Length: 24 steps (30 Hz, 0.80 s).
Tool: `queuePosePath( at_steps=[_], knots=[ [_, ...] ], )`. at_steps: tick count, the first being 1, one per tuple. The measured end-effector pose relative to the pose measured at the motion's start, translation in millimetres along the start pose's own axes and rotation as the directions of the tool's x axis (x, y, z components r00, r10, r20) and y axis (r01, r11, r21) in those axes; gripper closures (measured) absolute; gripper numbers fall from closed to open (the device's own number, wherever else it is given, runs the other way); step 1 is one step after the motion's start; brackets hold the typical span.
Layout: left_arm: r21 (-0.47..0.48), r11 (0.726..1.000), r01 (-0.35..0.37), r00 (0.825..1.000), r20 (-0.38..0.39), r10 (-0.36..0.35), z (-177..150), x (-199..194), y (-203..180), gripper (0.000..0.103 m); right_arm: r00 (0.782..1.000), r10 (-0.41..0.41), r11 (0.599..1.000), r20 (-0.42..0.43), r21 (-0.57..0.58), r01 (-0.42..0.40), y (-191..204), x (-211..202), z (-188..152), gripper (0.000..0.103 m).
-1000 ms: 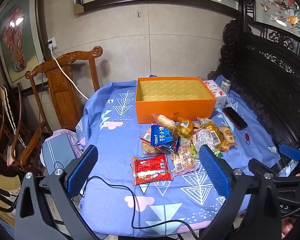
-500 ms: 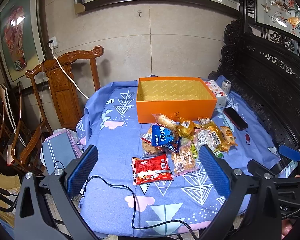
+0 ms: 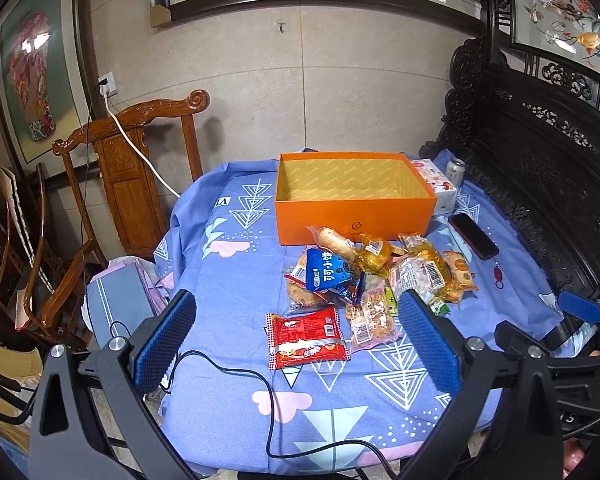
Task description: Organize snacks
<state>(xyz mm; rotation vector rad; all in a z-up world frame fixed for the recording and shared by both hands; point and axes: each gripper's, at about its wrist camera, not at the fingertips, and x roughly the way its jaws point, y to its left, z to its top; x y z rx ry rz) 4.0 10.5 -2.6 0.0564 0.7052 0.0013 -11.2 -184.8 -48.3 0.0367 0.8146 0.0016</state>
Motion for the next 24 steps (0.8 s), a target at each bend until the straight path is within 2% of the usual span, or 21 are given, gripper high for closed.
queuePosePath(
  at_steps=[24],
  knots=[
    [0.001,1.000,-0.002,1.000,-0.006,0.002,-2.0,4.7,-0.6,0.004,1.000,0.000,1.000,-0.007,0.000,0.000,0.9,4.2,-0.6,0.003]
  ],
)
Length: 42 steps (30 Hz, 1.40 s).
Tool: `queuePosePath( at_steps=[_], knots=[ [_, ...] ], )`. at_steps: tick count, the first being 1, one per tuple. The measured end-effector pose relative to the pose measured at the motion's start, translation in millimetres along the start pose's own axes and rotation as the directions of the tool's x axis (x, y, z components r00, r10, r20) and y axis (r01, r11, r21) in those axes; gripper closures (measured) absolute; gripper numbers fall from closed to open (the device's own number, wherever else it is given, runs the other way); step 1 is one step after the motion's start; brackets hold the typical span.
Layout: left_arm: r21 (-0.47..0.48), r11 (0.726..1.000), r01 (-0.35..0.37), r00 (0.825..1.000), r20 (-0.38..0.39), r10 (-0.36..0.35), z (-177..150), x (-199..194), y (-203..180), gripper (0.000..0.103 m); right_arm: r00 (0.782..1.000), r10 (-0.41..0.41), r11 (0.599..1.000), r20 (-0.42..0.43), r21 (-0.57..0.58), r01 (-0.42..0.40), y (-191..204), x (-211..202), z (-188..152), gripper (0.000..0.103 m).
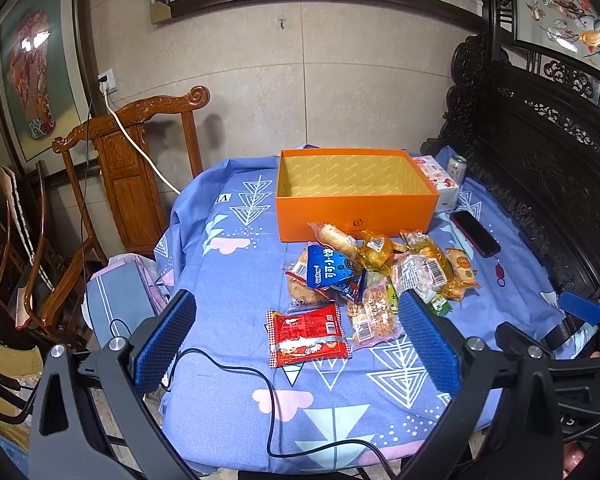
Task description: Organize snacks
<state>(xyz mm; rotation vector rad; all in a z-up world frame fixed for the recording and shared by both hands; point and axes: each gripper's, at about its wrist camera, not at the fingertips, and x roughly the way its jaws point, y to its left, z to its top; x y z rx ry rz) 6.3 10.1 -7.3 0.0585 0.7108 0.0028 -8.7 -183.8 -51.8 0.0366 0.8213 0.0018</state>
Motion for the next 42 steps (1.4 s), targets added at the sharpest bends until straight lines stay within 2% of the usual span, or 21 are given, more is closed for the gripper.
queuePosePath(
  at_steps=[14,24,27,30,35,39,42],
  knots=[
    [-0.001,1.000,-0.002,1.000,-0.009,0.002,-5.1,5.7,2.0,0.004,1.000,-0.003,1.000,-0.007,-0.002,0.003,1.4,3.6,-2.5,0.003],
    [-0.006,1.000,-0.012,1.000,0.003,0.012,-9.3,32.7,11.8,0.004,0.999,-0.021,1.000,-0.025,0.017,0.021,-14.7,27.2,-0.5,0.003],
    [0.004,1.000,-0.014,1.000,-0.005,0.014,-15.6,53.1,17.3,0.004,0.998,-0.037,0.999,-0.046,0.015,0.038,-21.0,46.6,-0.2,0.003],
    [0.030,0.999,-0.042,0.999,-0.021,0.042,-18.3,76.2,17.2,0.004,0.997,-0.018,1.000,-0.081,0.022,0.020,-24.4,74.8,1.6,0.003],
    [0.038,0.999,-0.007,0.999,-0.048,0.009,-19.1,121.1,22.5,0.004,0.994,0.077,0.995,-0.080,0.070,-0.071,-28.7,128.1,8.4,0.003],
    [0.033,0.999,0.007,0.998,-0.055,-0.005,-18.1,147.8,30.1,0.004,0.984,0.152,0.984,-0.097,0.111,-0.141,-26.7,172.9,22.1,0.004],
    [0.014,1.000,0.016,0.997,-0.073,-0.015,-18.3,167.4,37.0,0.004,0.984,0.156,0.985,-0.091,0.083,-0.148,-20.3,195.5,32.0,0.012]
  ],
)
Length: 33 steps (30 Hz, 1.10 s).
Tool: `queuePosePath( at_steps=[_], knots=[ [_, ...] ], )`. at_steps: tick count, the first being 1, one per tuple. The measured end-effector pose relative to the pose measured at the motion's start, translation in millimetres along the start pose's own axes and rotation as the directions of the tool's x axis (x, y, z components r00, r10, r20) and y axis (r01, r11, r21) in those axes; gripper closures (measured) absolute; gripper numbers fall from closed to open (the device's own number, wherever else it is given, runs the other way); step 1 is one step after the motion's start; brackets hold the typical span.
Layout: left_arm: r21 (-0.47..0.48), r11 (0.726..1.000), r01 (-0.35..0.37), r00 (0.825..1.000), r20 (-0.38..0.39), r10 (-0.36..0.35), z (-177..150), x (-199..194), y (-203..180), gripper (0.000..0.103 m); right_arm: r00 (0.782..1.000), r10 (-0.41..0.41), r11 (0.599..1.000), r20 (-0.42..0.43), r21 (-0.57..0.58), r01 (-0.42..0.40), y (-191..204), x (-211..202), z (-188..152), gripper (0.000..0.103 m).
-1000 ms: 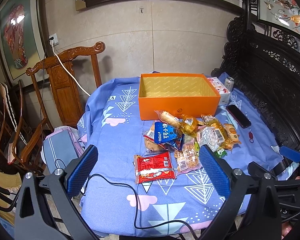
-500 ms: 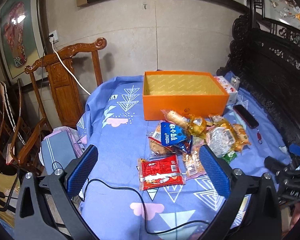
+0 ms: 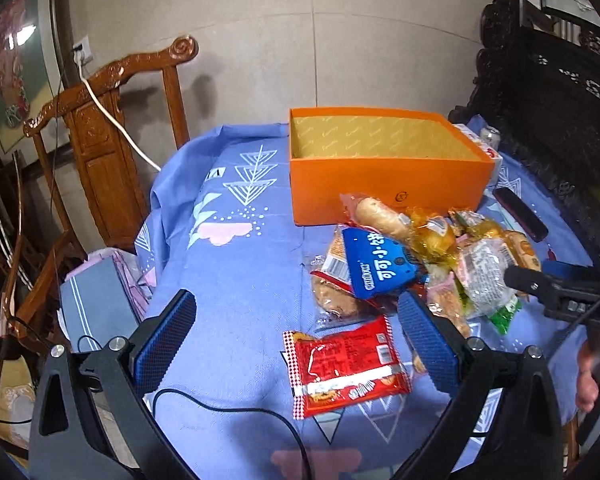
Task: Organize snacks
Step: 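Drop the blue cookie bag with left while right drops white candy bag into box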
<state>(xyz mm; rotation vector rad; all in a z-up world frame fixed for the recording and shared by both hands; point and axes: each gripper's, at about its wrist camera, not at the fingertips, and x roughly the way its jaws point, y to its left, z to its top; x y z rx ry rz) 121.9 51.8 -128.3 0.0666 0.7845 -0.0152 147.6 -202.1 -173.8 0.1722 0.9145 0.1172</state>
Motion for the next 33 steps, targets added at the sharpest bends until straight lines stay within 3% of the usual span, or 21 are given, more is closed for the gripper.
queuePosePath(
  at_steps=[9,12,13,17,22,27,29,31,33],
  knots=[
    [0.034,0.999,0.010,0.999,-0.050,-0.008,1.0,39.9,-10.2,0.004,0.998,-0.015,0.998,-0.056,-0.056,0.012,1.8,47.6,0.1,0.029],
    [0.063,0.998,0.014,0.998,-0.057,-0.010,0.9,48.3,-20.0,0.004,0.997,-0.032,0.997,-0.071,-0.076,0.027,3.6,59.5,-6.4,0.040],
    [0.069,0.997,0.028,0.998,-0.060,-0.024,1.4,51.9,-23.6,0.004,0.996,-0.020,0.998,-0.081,-0.069,0.015,2.8,64.1,-7.7,0.049],
    [0.075,0.994,0.080,0.994,-0.077,-0.074,5.3,64.5,-35.7,0.004,0.997,0.021,0.999,-0.079,-0.027,-0.023,-3.6,70.9,-8.9,0.060],
    [0.078,0.985,0.153,0.986,-0.078,-0.147,14.2,83.0,-54.8,0.004,0.993,0.100,0.995,-0.057,0.033,-0.098,-15.4,61.8,-8.9,0.065],
    [0.076,0.976,0.205,0.972,-0.137,-0.193,18.2,113.9,-74.0,0.004,0.989,0.142,0.989,-0.042,0.058,-0.139,-20.7,53.3,-12.3,0.066],
    [0.069,0.969,0.237,0.957,-0.186,-0.221,17.6,131.5,-83.5,0.004,0.987,0.156,0.986,-0.038,0.067,-0.154,-23.4,52.7,-13.4,0.065],
    [0.073,0.967,0.244,0.951,-0.214,-0.224,15.6,144.9,-92.2,0.004,0.986,0.163,0.984,-0.029,0.083,-0.160,-26.5,51.6,-14.9,0.065],
    [0.086,0.969,0.232,0.956,-0.201,-0.212,13.9,151.7,-98.4,0.004,0.986,0.167,0.982,-0.027,0.095,-0.163,-29.8,51.5,-16.3,0.065]
  ],
)
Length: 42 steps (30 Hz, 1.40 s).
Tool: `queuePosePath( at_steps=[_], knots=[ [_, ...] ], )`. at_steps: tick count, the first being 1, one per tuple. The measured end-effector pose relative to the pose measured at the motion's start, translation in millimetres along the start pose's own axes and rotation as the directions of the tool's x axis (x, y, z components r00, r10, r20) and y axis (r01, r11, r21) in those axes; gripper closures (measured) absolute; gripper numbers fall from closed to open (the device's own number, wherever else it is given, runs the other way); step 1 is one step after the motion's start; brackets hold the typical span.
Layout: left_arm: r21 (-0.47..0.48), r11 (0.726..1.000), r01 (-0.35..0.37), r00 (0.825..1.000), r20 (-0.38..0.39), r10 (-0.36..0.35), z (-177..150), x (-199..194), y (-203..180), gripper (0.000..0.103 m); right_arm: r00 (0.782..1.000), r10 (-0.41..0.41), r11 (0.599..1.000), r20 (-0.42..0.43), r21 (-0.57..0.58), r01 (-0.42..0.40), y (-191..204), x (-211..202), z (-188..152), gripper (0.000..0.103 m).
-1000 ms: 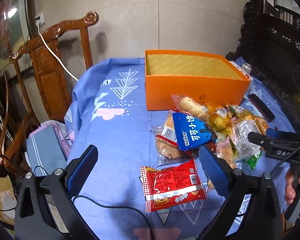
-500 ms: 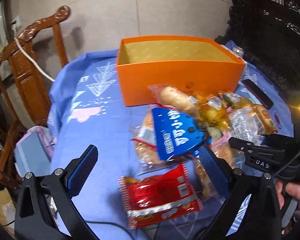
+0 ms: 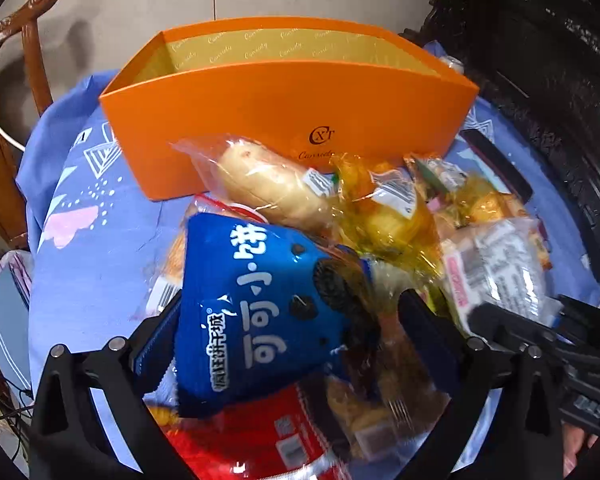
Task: Organize snacks
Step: 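Drop the blue cookie bag with left while right drops white candy bag into box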
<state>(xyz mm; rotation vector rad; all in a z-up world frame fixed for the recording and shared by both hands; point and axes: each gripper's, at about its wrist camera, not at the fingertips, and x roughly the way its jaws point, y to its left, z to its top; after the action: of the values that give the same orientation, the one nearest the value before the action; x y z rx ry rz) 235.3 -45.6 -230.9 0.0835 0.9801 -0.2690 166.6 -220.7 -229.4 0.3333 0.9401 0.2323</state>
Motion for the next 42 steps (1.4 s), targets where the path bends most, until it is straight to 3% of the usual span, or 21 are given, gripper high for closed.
queuePosePath(
  at_steps=[2,3,5,8,12,18,23,30,36,37,39,40,42],
  knots=[
    [0.010,1.000,-0.003,1.000,0.023,0.003,-0.4,3.5,-4.0,0.009,1.000,0.006,1.000,0.002,0.010,-0.006,-4.4,-1.4,-2.9,0.065],
    [0.008,1.000,-0.012,0.999,0.031,0.012,-0.9,2.4,-4.7,0.022,1.000,0.006,1.000,0.005,0.012,-0.006,-5.5,-2.2,-3.8,0.065],
    [0.006,1.000,0.027,0.999,0.041,-0.027,-2.4,-0.6,-4.8,0.031,1.000,0.009,1.000,0.012,0.019,-0.009,-7.5,-4.2,-5.7,0.065],
    [0.010,0.998,0.061,0.997,0.052,-0.061,-8.4,-5.4,-3.4,0.036,1.000,0.022,0.999,0.019,0.029,-0.023,-10.6,-5.5,-7.3,0.065],
    [0.017,0.999,0.050,0.994,0.097,-0.051,-15.7,-17.7,-10.5,0.041,0.999,0.025,0.999,0.033,0.024,-0.026,-10.9,-8.3,-7.2,0.065],
    [0.013,0.999,0.045,0.987,0.153,-0.046,-17.3,-51.3,-10.2,0.041,0.997,0.042,0.999,0.062,0.006,-0.042,-7.3,-26.5,-4.7,0.065],
    [-0.006,0.998,0.058,0.968,0.244,-0.055,10.1,-96.6,2.6,0.041,0.988,0.068,0.998,0.138,-0.026,-0.065,2.1,-53.0,20.8,0.065],
    [-0.037,0.994,0.104,0.935,0.344,-0.085,85.7,-124.9,25.8,0.041,0.958,0.071,0.993,0.278,-0.106,-0.043,22.9,-70.3,96.4,0.065],
    [-0.033,0.997,0.074,0.917,0.395,-0.055,154.2,-116.9,36.6,0.038,0.946,0.086,0.993,0.312,-0.103,-0.056,28.7,-48.5,176.4,0.065],
    [-0.037,0.998,0.057,0.915,0.402,-0.038,168.9,-111.4,39.8,0.034,0.944,0.087,0.993,0.319,-0.105,-0.057,31.1,-43.9,187.5,0.060],
    [-0.089,0.996,-0.023,0.925,0.377,0.055,189.3,-103.1,49.1,0.009,0.947,0.036,0.994,0.319,-0.106,-0.002,35.4,-34.8,207.2,0.035],
    [-0.127,0.990,-0.070,0.928,0.356,0.111,193.7,-105.6,53.2,0.008,0.950,0.009,0.995,0.312,-0.094,0.021,37.4,-37.1,210.1,0.029],
    [-0.139,0.988,-0.068,0.921,0.371,0.115,189.6,-117.5,57.9,0.007,0.939,0.063,0.995,0.339,-0.096,-0.032,40.2,-52.5,199.5,0.027]
  ],
)
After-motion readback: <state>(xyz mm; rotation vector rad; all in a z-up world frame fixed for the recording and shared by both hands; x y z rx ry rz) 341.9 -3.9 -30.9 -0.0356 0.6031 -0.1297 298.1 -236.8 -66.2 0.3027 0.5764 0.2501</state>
